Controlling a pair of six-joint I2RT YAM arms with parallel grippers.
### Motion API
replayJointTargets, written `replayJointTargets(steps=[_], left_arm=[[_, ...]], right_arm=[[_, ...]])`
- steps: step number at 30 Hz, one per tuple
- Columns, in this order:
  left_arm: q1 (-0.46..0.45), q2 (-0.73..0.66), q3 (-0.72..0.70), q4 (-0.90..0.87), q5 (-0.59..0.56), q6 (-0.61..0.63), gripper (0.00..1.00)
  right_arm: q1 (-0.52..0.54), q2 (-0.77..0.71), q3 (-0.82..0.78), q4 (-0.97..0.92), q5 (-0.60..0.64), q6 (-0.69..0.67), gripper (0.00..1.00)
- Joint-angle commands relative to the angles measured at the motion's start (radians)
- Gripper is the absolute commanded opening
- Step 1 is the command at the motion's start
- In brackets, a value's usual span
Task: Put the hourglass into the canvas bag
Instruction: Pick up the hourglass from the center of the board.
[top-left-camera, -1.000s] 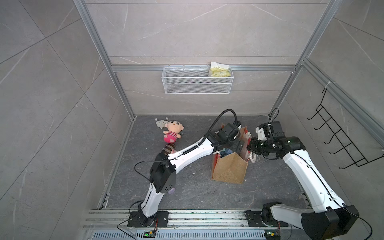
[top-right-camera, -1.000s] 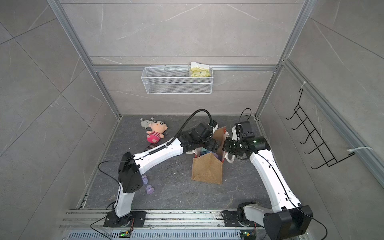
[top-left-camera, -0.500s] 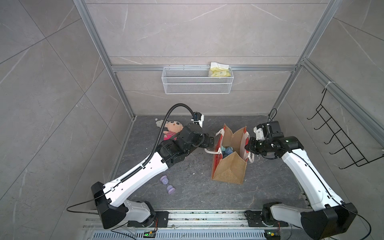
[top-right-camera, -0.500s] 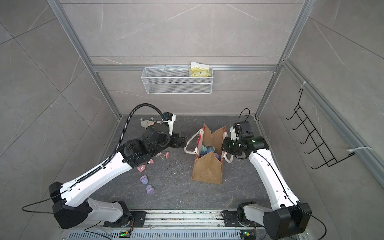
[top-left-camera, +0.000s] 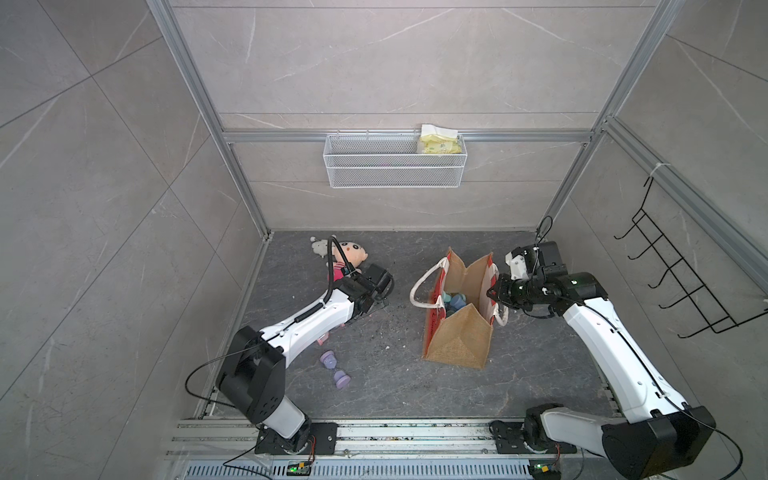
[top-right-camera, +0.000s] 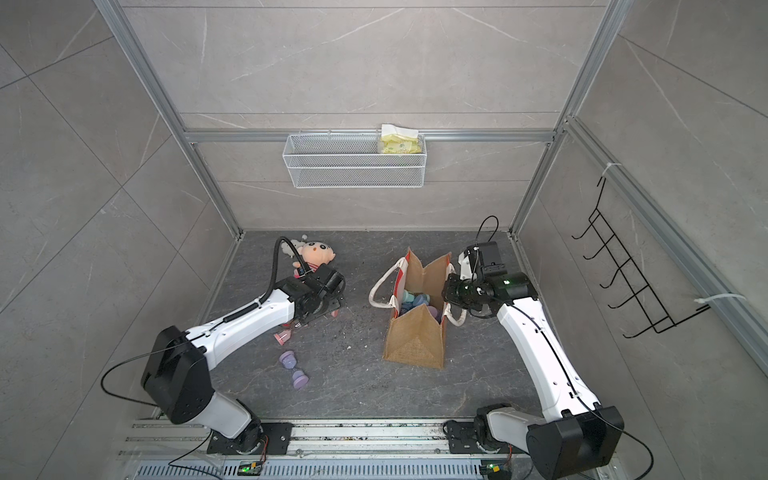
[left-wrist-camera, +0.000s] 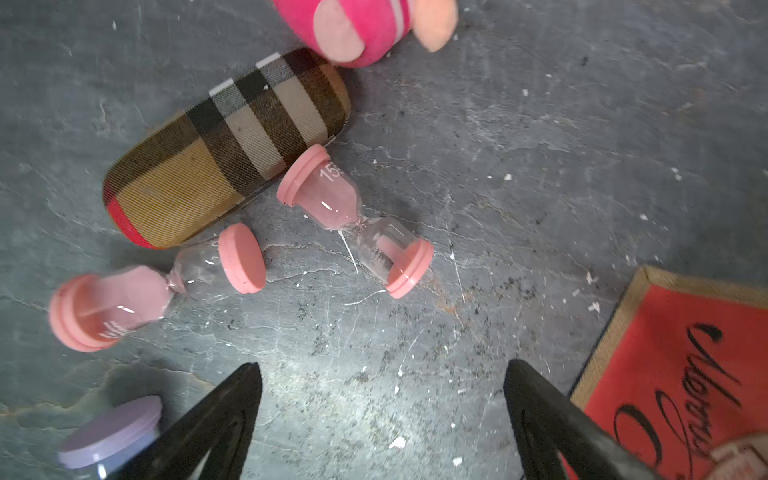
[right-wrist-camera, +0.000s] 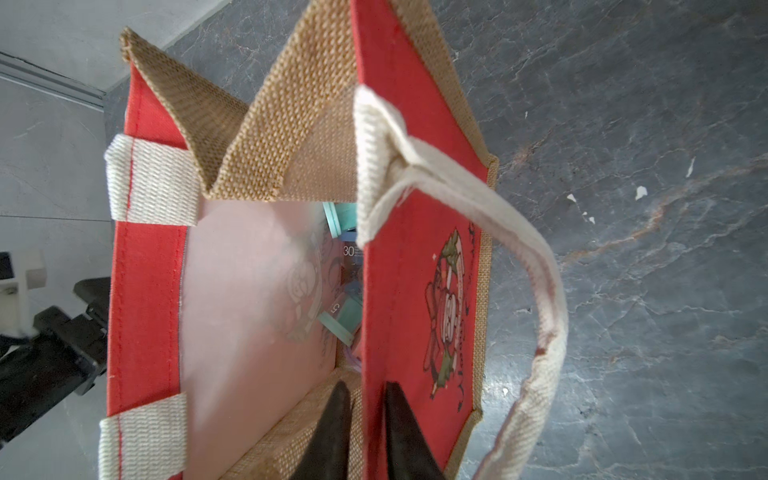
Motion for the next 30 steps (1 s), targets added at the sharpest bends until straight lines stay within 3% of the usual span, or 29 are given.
replayJointTargets(steps=[1, 4, 11, 19, 30], left_arm=[[0.009, 0.093, 0.075, 0.02, 0.026, -0.224, 0.93], [0.016, 0.173, 0.143, -0.029, 0.041, -0.305, 0.92], [0.022, 0.255, 0.147, -0.045, 0.036, -0.461, 0.88], [0.044, 0.317, 0.151, -0.031, 0.039, -0.512, 0.8], [0.083, 0.382, 0.166, -0.014, 0.053, -0.52, 0.71]], right_arm=[[0.007, -0.017, 0.017, 0.0, -0.018, -0.014, 0.26], [0.007, -0.014, 0.025, -0.007, -0.012, -0.026, 0.34], [0.006, -0.023, 0.039, -0.018, 0.001, -0.03, 0.5], [0.007, -0.028, 0.047, -0.023, 0.008, -0.03, 0.61], [0.006, -0.028, 0.046, -0.015, 0.015, -0.015, 0.67]])
